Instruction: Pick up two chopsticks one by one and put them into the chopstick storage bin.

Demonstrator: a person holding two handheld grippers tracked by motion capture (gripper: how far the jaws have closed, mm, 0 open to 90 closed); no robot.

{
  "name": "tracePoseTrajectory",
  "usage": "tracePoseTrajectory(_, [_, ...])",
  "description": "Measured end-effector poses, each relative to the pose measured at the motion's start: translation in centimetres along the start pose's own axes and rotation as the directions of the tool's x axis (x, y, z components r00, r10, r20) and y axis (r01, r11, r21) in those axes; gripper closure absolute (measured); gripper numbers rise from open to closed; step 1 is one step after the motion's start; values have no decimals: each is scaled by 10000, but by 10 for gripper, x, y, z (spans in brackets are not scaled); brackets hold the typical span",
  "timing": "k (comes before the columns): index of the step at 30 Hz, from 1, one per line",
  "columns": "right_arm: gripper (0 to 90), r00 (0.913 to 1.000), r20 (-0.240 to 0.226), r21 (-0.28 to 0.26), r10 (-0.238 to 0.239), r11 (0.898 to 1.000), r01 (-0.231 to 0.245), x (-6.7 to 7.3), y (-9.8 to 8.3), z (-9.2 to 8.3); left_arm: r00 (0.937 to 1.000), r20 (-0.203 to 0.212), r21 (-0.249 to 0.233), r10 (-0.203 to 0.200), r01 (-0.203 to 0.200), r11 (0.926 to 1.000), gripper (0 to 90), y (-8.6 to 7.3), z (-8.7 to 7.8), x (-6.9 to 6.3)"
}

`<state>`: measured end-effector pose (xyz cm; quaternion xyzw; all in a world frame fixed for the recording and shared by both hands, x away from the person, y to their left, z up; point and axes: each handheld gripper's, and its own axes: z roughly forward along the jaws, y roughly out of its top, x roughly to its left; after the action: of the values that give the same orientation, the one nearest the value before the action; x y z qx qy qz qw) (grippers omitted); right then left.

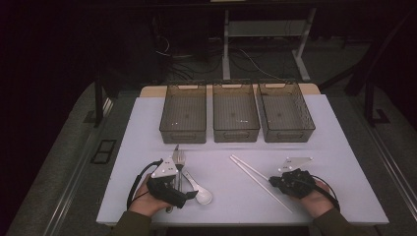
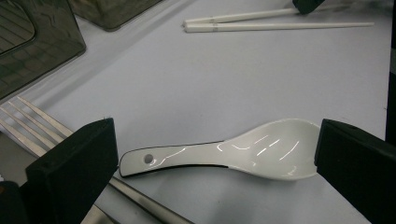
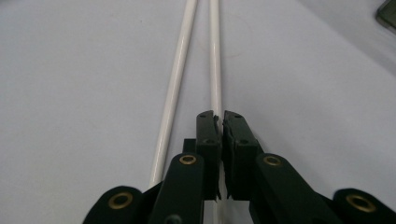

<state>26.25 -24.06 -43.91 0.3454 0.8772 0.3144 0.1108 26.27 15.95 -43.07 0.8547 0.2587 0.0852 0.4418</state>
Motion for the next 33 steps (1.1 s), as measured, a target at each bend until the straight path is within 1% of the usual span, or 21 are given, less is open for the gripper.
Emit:
tracePoseTrajectory(4, [857, 10000, -60, -157, 74, 9998, -75, -4, 0, -5, 10000, -30, -36, -22, 22, 10000, 0, 0, 0, 0])
tracePoseTrajectory(5, [857, 9999, -113, -128, 109, 9999, -110, -5, 1, -6, 10000, -26, -38, -25, 25, 10000, 0, 0, 0, 0])
tracePoseTrajectory(7, [856, 9999, -123, -193, -12, 9998, 10, -6, 0, -7, 10000, -26, -37, -15, 15, 10000, 0, 0, 0, 0])
tracePoseTrajectory(9, [857, 9995, -320, -74, -51, 10000, 49, -7, 0, -7, 10000, -30, -35, -15, 15, 10000, 0, 0, 0, 0])
tracePoseTrajectory(10, [857, 9996, -282, -169, -67, 9998, 62, -7, 0, -8, 10000, -36, -45, -27, 27, 10000, 0, 0, 0, 0])
tracePoseTrajectory(11, [857, 9992, -374, -236, -129, 9996, 120, -7, 0, -9, 10000, -31, -61, -29, 29, 10000, 0, 0, 0, 0])
tracePoseTrajectory(15, [858, 9985, -533, -688, 160, 9974, -196, -12, 1, -14, 10000, -18, -51, -19, 19, 10000, 0, 0, 0, 1])
tracePoseTrajectory(20, [859, 9971, -647, -979, 405, 9941, -468, -16, 1, -21, 10000, -22, -56, -18, 18, 10000, 0, 0, 0, 1])
tracePoseTrajectory(22, [858, 9957, -774, -1171, 500, 9914, -589, -17, 2, -24, 10000, -26, -70, -22, 21, 10000, 0, 0, 0, 1])
tracePoseTrajectory(26, [858, 9958, -775, -1365, 495, 9888, -598, -18, 4, -29, 10000, -18, -28, -25, 25, 10000, 0, 0, -1, 1])
tracePoseTrajectory(29, [858, 9960, -758, -1490, 469, 9872, -578, -19, 6, -32, 10000, -22, -66, -4, 4, 10000, 0, 0, -1, 2])
tracePoseTrajectory(31, [857, 9949, -843, -1575, 551, 9852, -679, -20, 7, -34, 10000, 2, -120, -2, 2, 9999, 0, 0, -2, 2])
tracePoseTrajectory(33, [857, 9949, -827, -1610, 576, 9844, -704, -21, 10, -36, 10000, 30, -194, -22, 22, 9998, 0, -1, -1, 2])
